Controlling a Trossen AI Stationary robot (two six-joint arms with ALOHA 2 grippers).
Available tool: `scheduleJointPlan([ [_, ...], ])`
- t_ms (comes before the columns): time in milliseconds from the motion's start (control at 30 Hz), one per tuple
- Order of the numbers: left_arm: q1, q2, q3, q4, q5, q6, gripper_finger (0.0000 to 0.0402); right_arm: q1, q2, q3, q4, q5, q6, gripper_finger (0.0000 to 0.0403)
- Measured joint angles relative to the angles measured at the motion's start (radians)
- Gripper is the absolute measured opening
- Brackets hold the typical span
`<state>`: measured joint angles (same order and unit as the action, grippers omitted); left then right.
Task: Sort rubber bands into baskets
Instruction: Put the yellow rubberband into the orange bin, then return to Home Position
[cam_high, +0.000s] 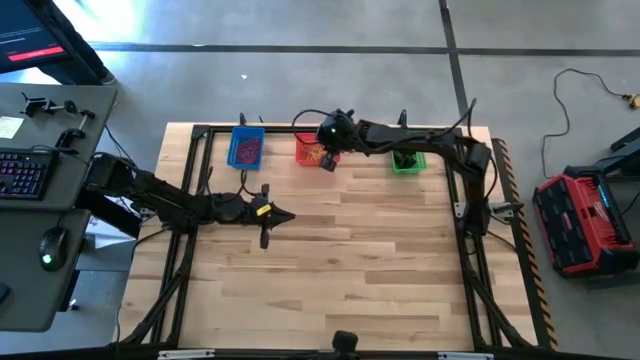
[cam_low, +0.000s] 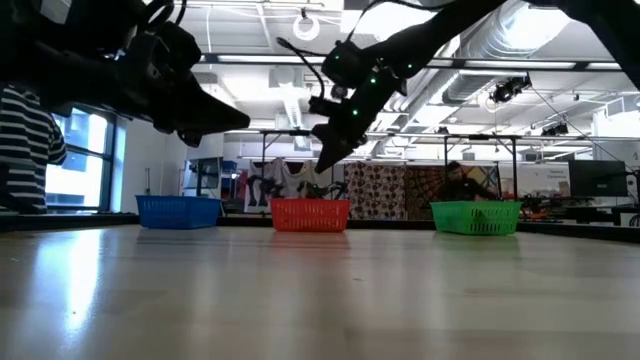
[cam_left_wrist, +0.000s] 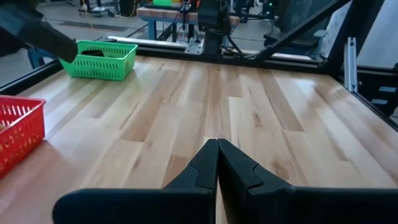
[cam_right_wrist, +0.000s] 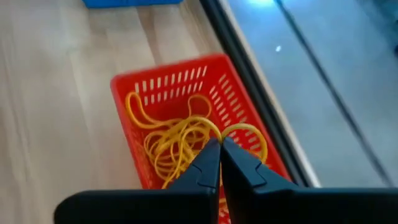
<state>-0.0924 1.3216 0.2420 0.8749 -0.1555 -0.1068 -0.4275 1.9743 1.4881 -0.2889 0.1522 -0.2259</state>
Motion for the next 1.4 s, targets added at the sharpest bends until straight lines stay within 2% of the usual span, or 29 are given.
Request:
scheduleJointPlan([
  [300, 0.001, 0.0, 0.0, -0.003, 0.0, 0.014, 0.0, -0.025, 0.048, 0.043, -0.087, -0.077, 0.062, 0.0003],
  [633, 0.001, 0.0, 0.0, -0.003, 0.0, 0.015, 0.0, -0.044, 0.048, 0.043, -0.088, -0.101, 0.069, 0.0083],
  [800, 0.001, -0.003, 0.0, -0.003, -0.003, 0.026, 0.0, -0.044, 0.048, 0.043, -0.089, -0.101, 0.063, 0.0097],
  [900, 0.001, -0.025, 0.0, -0.004, -0.003, 0.036, 0.0, -0.039, 0.048, 0.043, -0.099, -0.101, 0.029, 0.0084],
  [1067, 0.002, -0.109, 0.002, -0.08, 0.004, 0.066, 0.0, 0.013, 0.002, -0.04, -0.026, -0.134, -0.028, 0.001],
  [1267, 0.015, -0.245, 0.001, -0.24, 0.041, 0.064, 0.0, 0.076, -0.167, -0.263, 0.202, -0.152, -0.019, 0.0004],
  [1400, 0.016, -0.328, 0.001, -0.275, 0.042, 0.093, 0.0, 0.118, -0.289, -0.415, 0.327, -0.199, -0.021, 0.0003],
])
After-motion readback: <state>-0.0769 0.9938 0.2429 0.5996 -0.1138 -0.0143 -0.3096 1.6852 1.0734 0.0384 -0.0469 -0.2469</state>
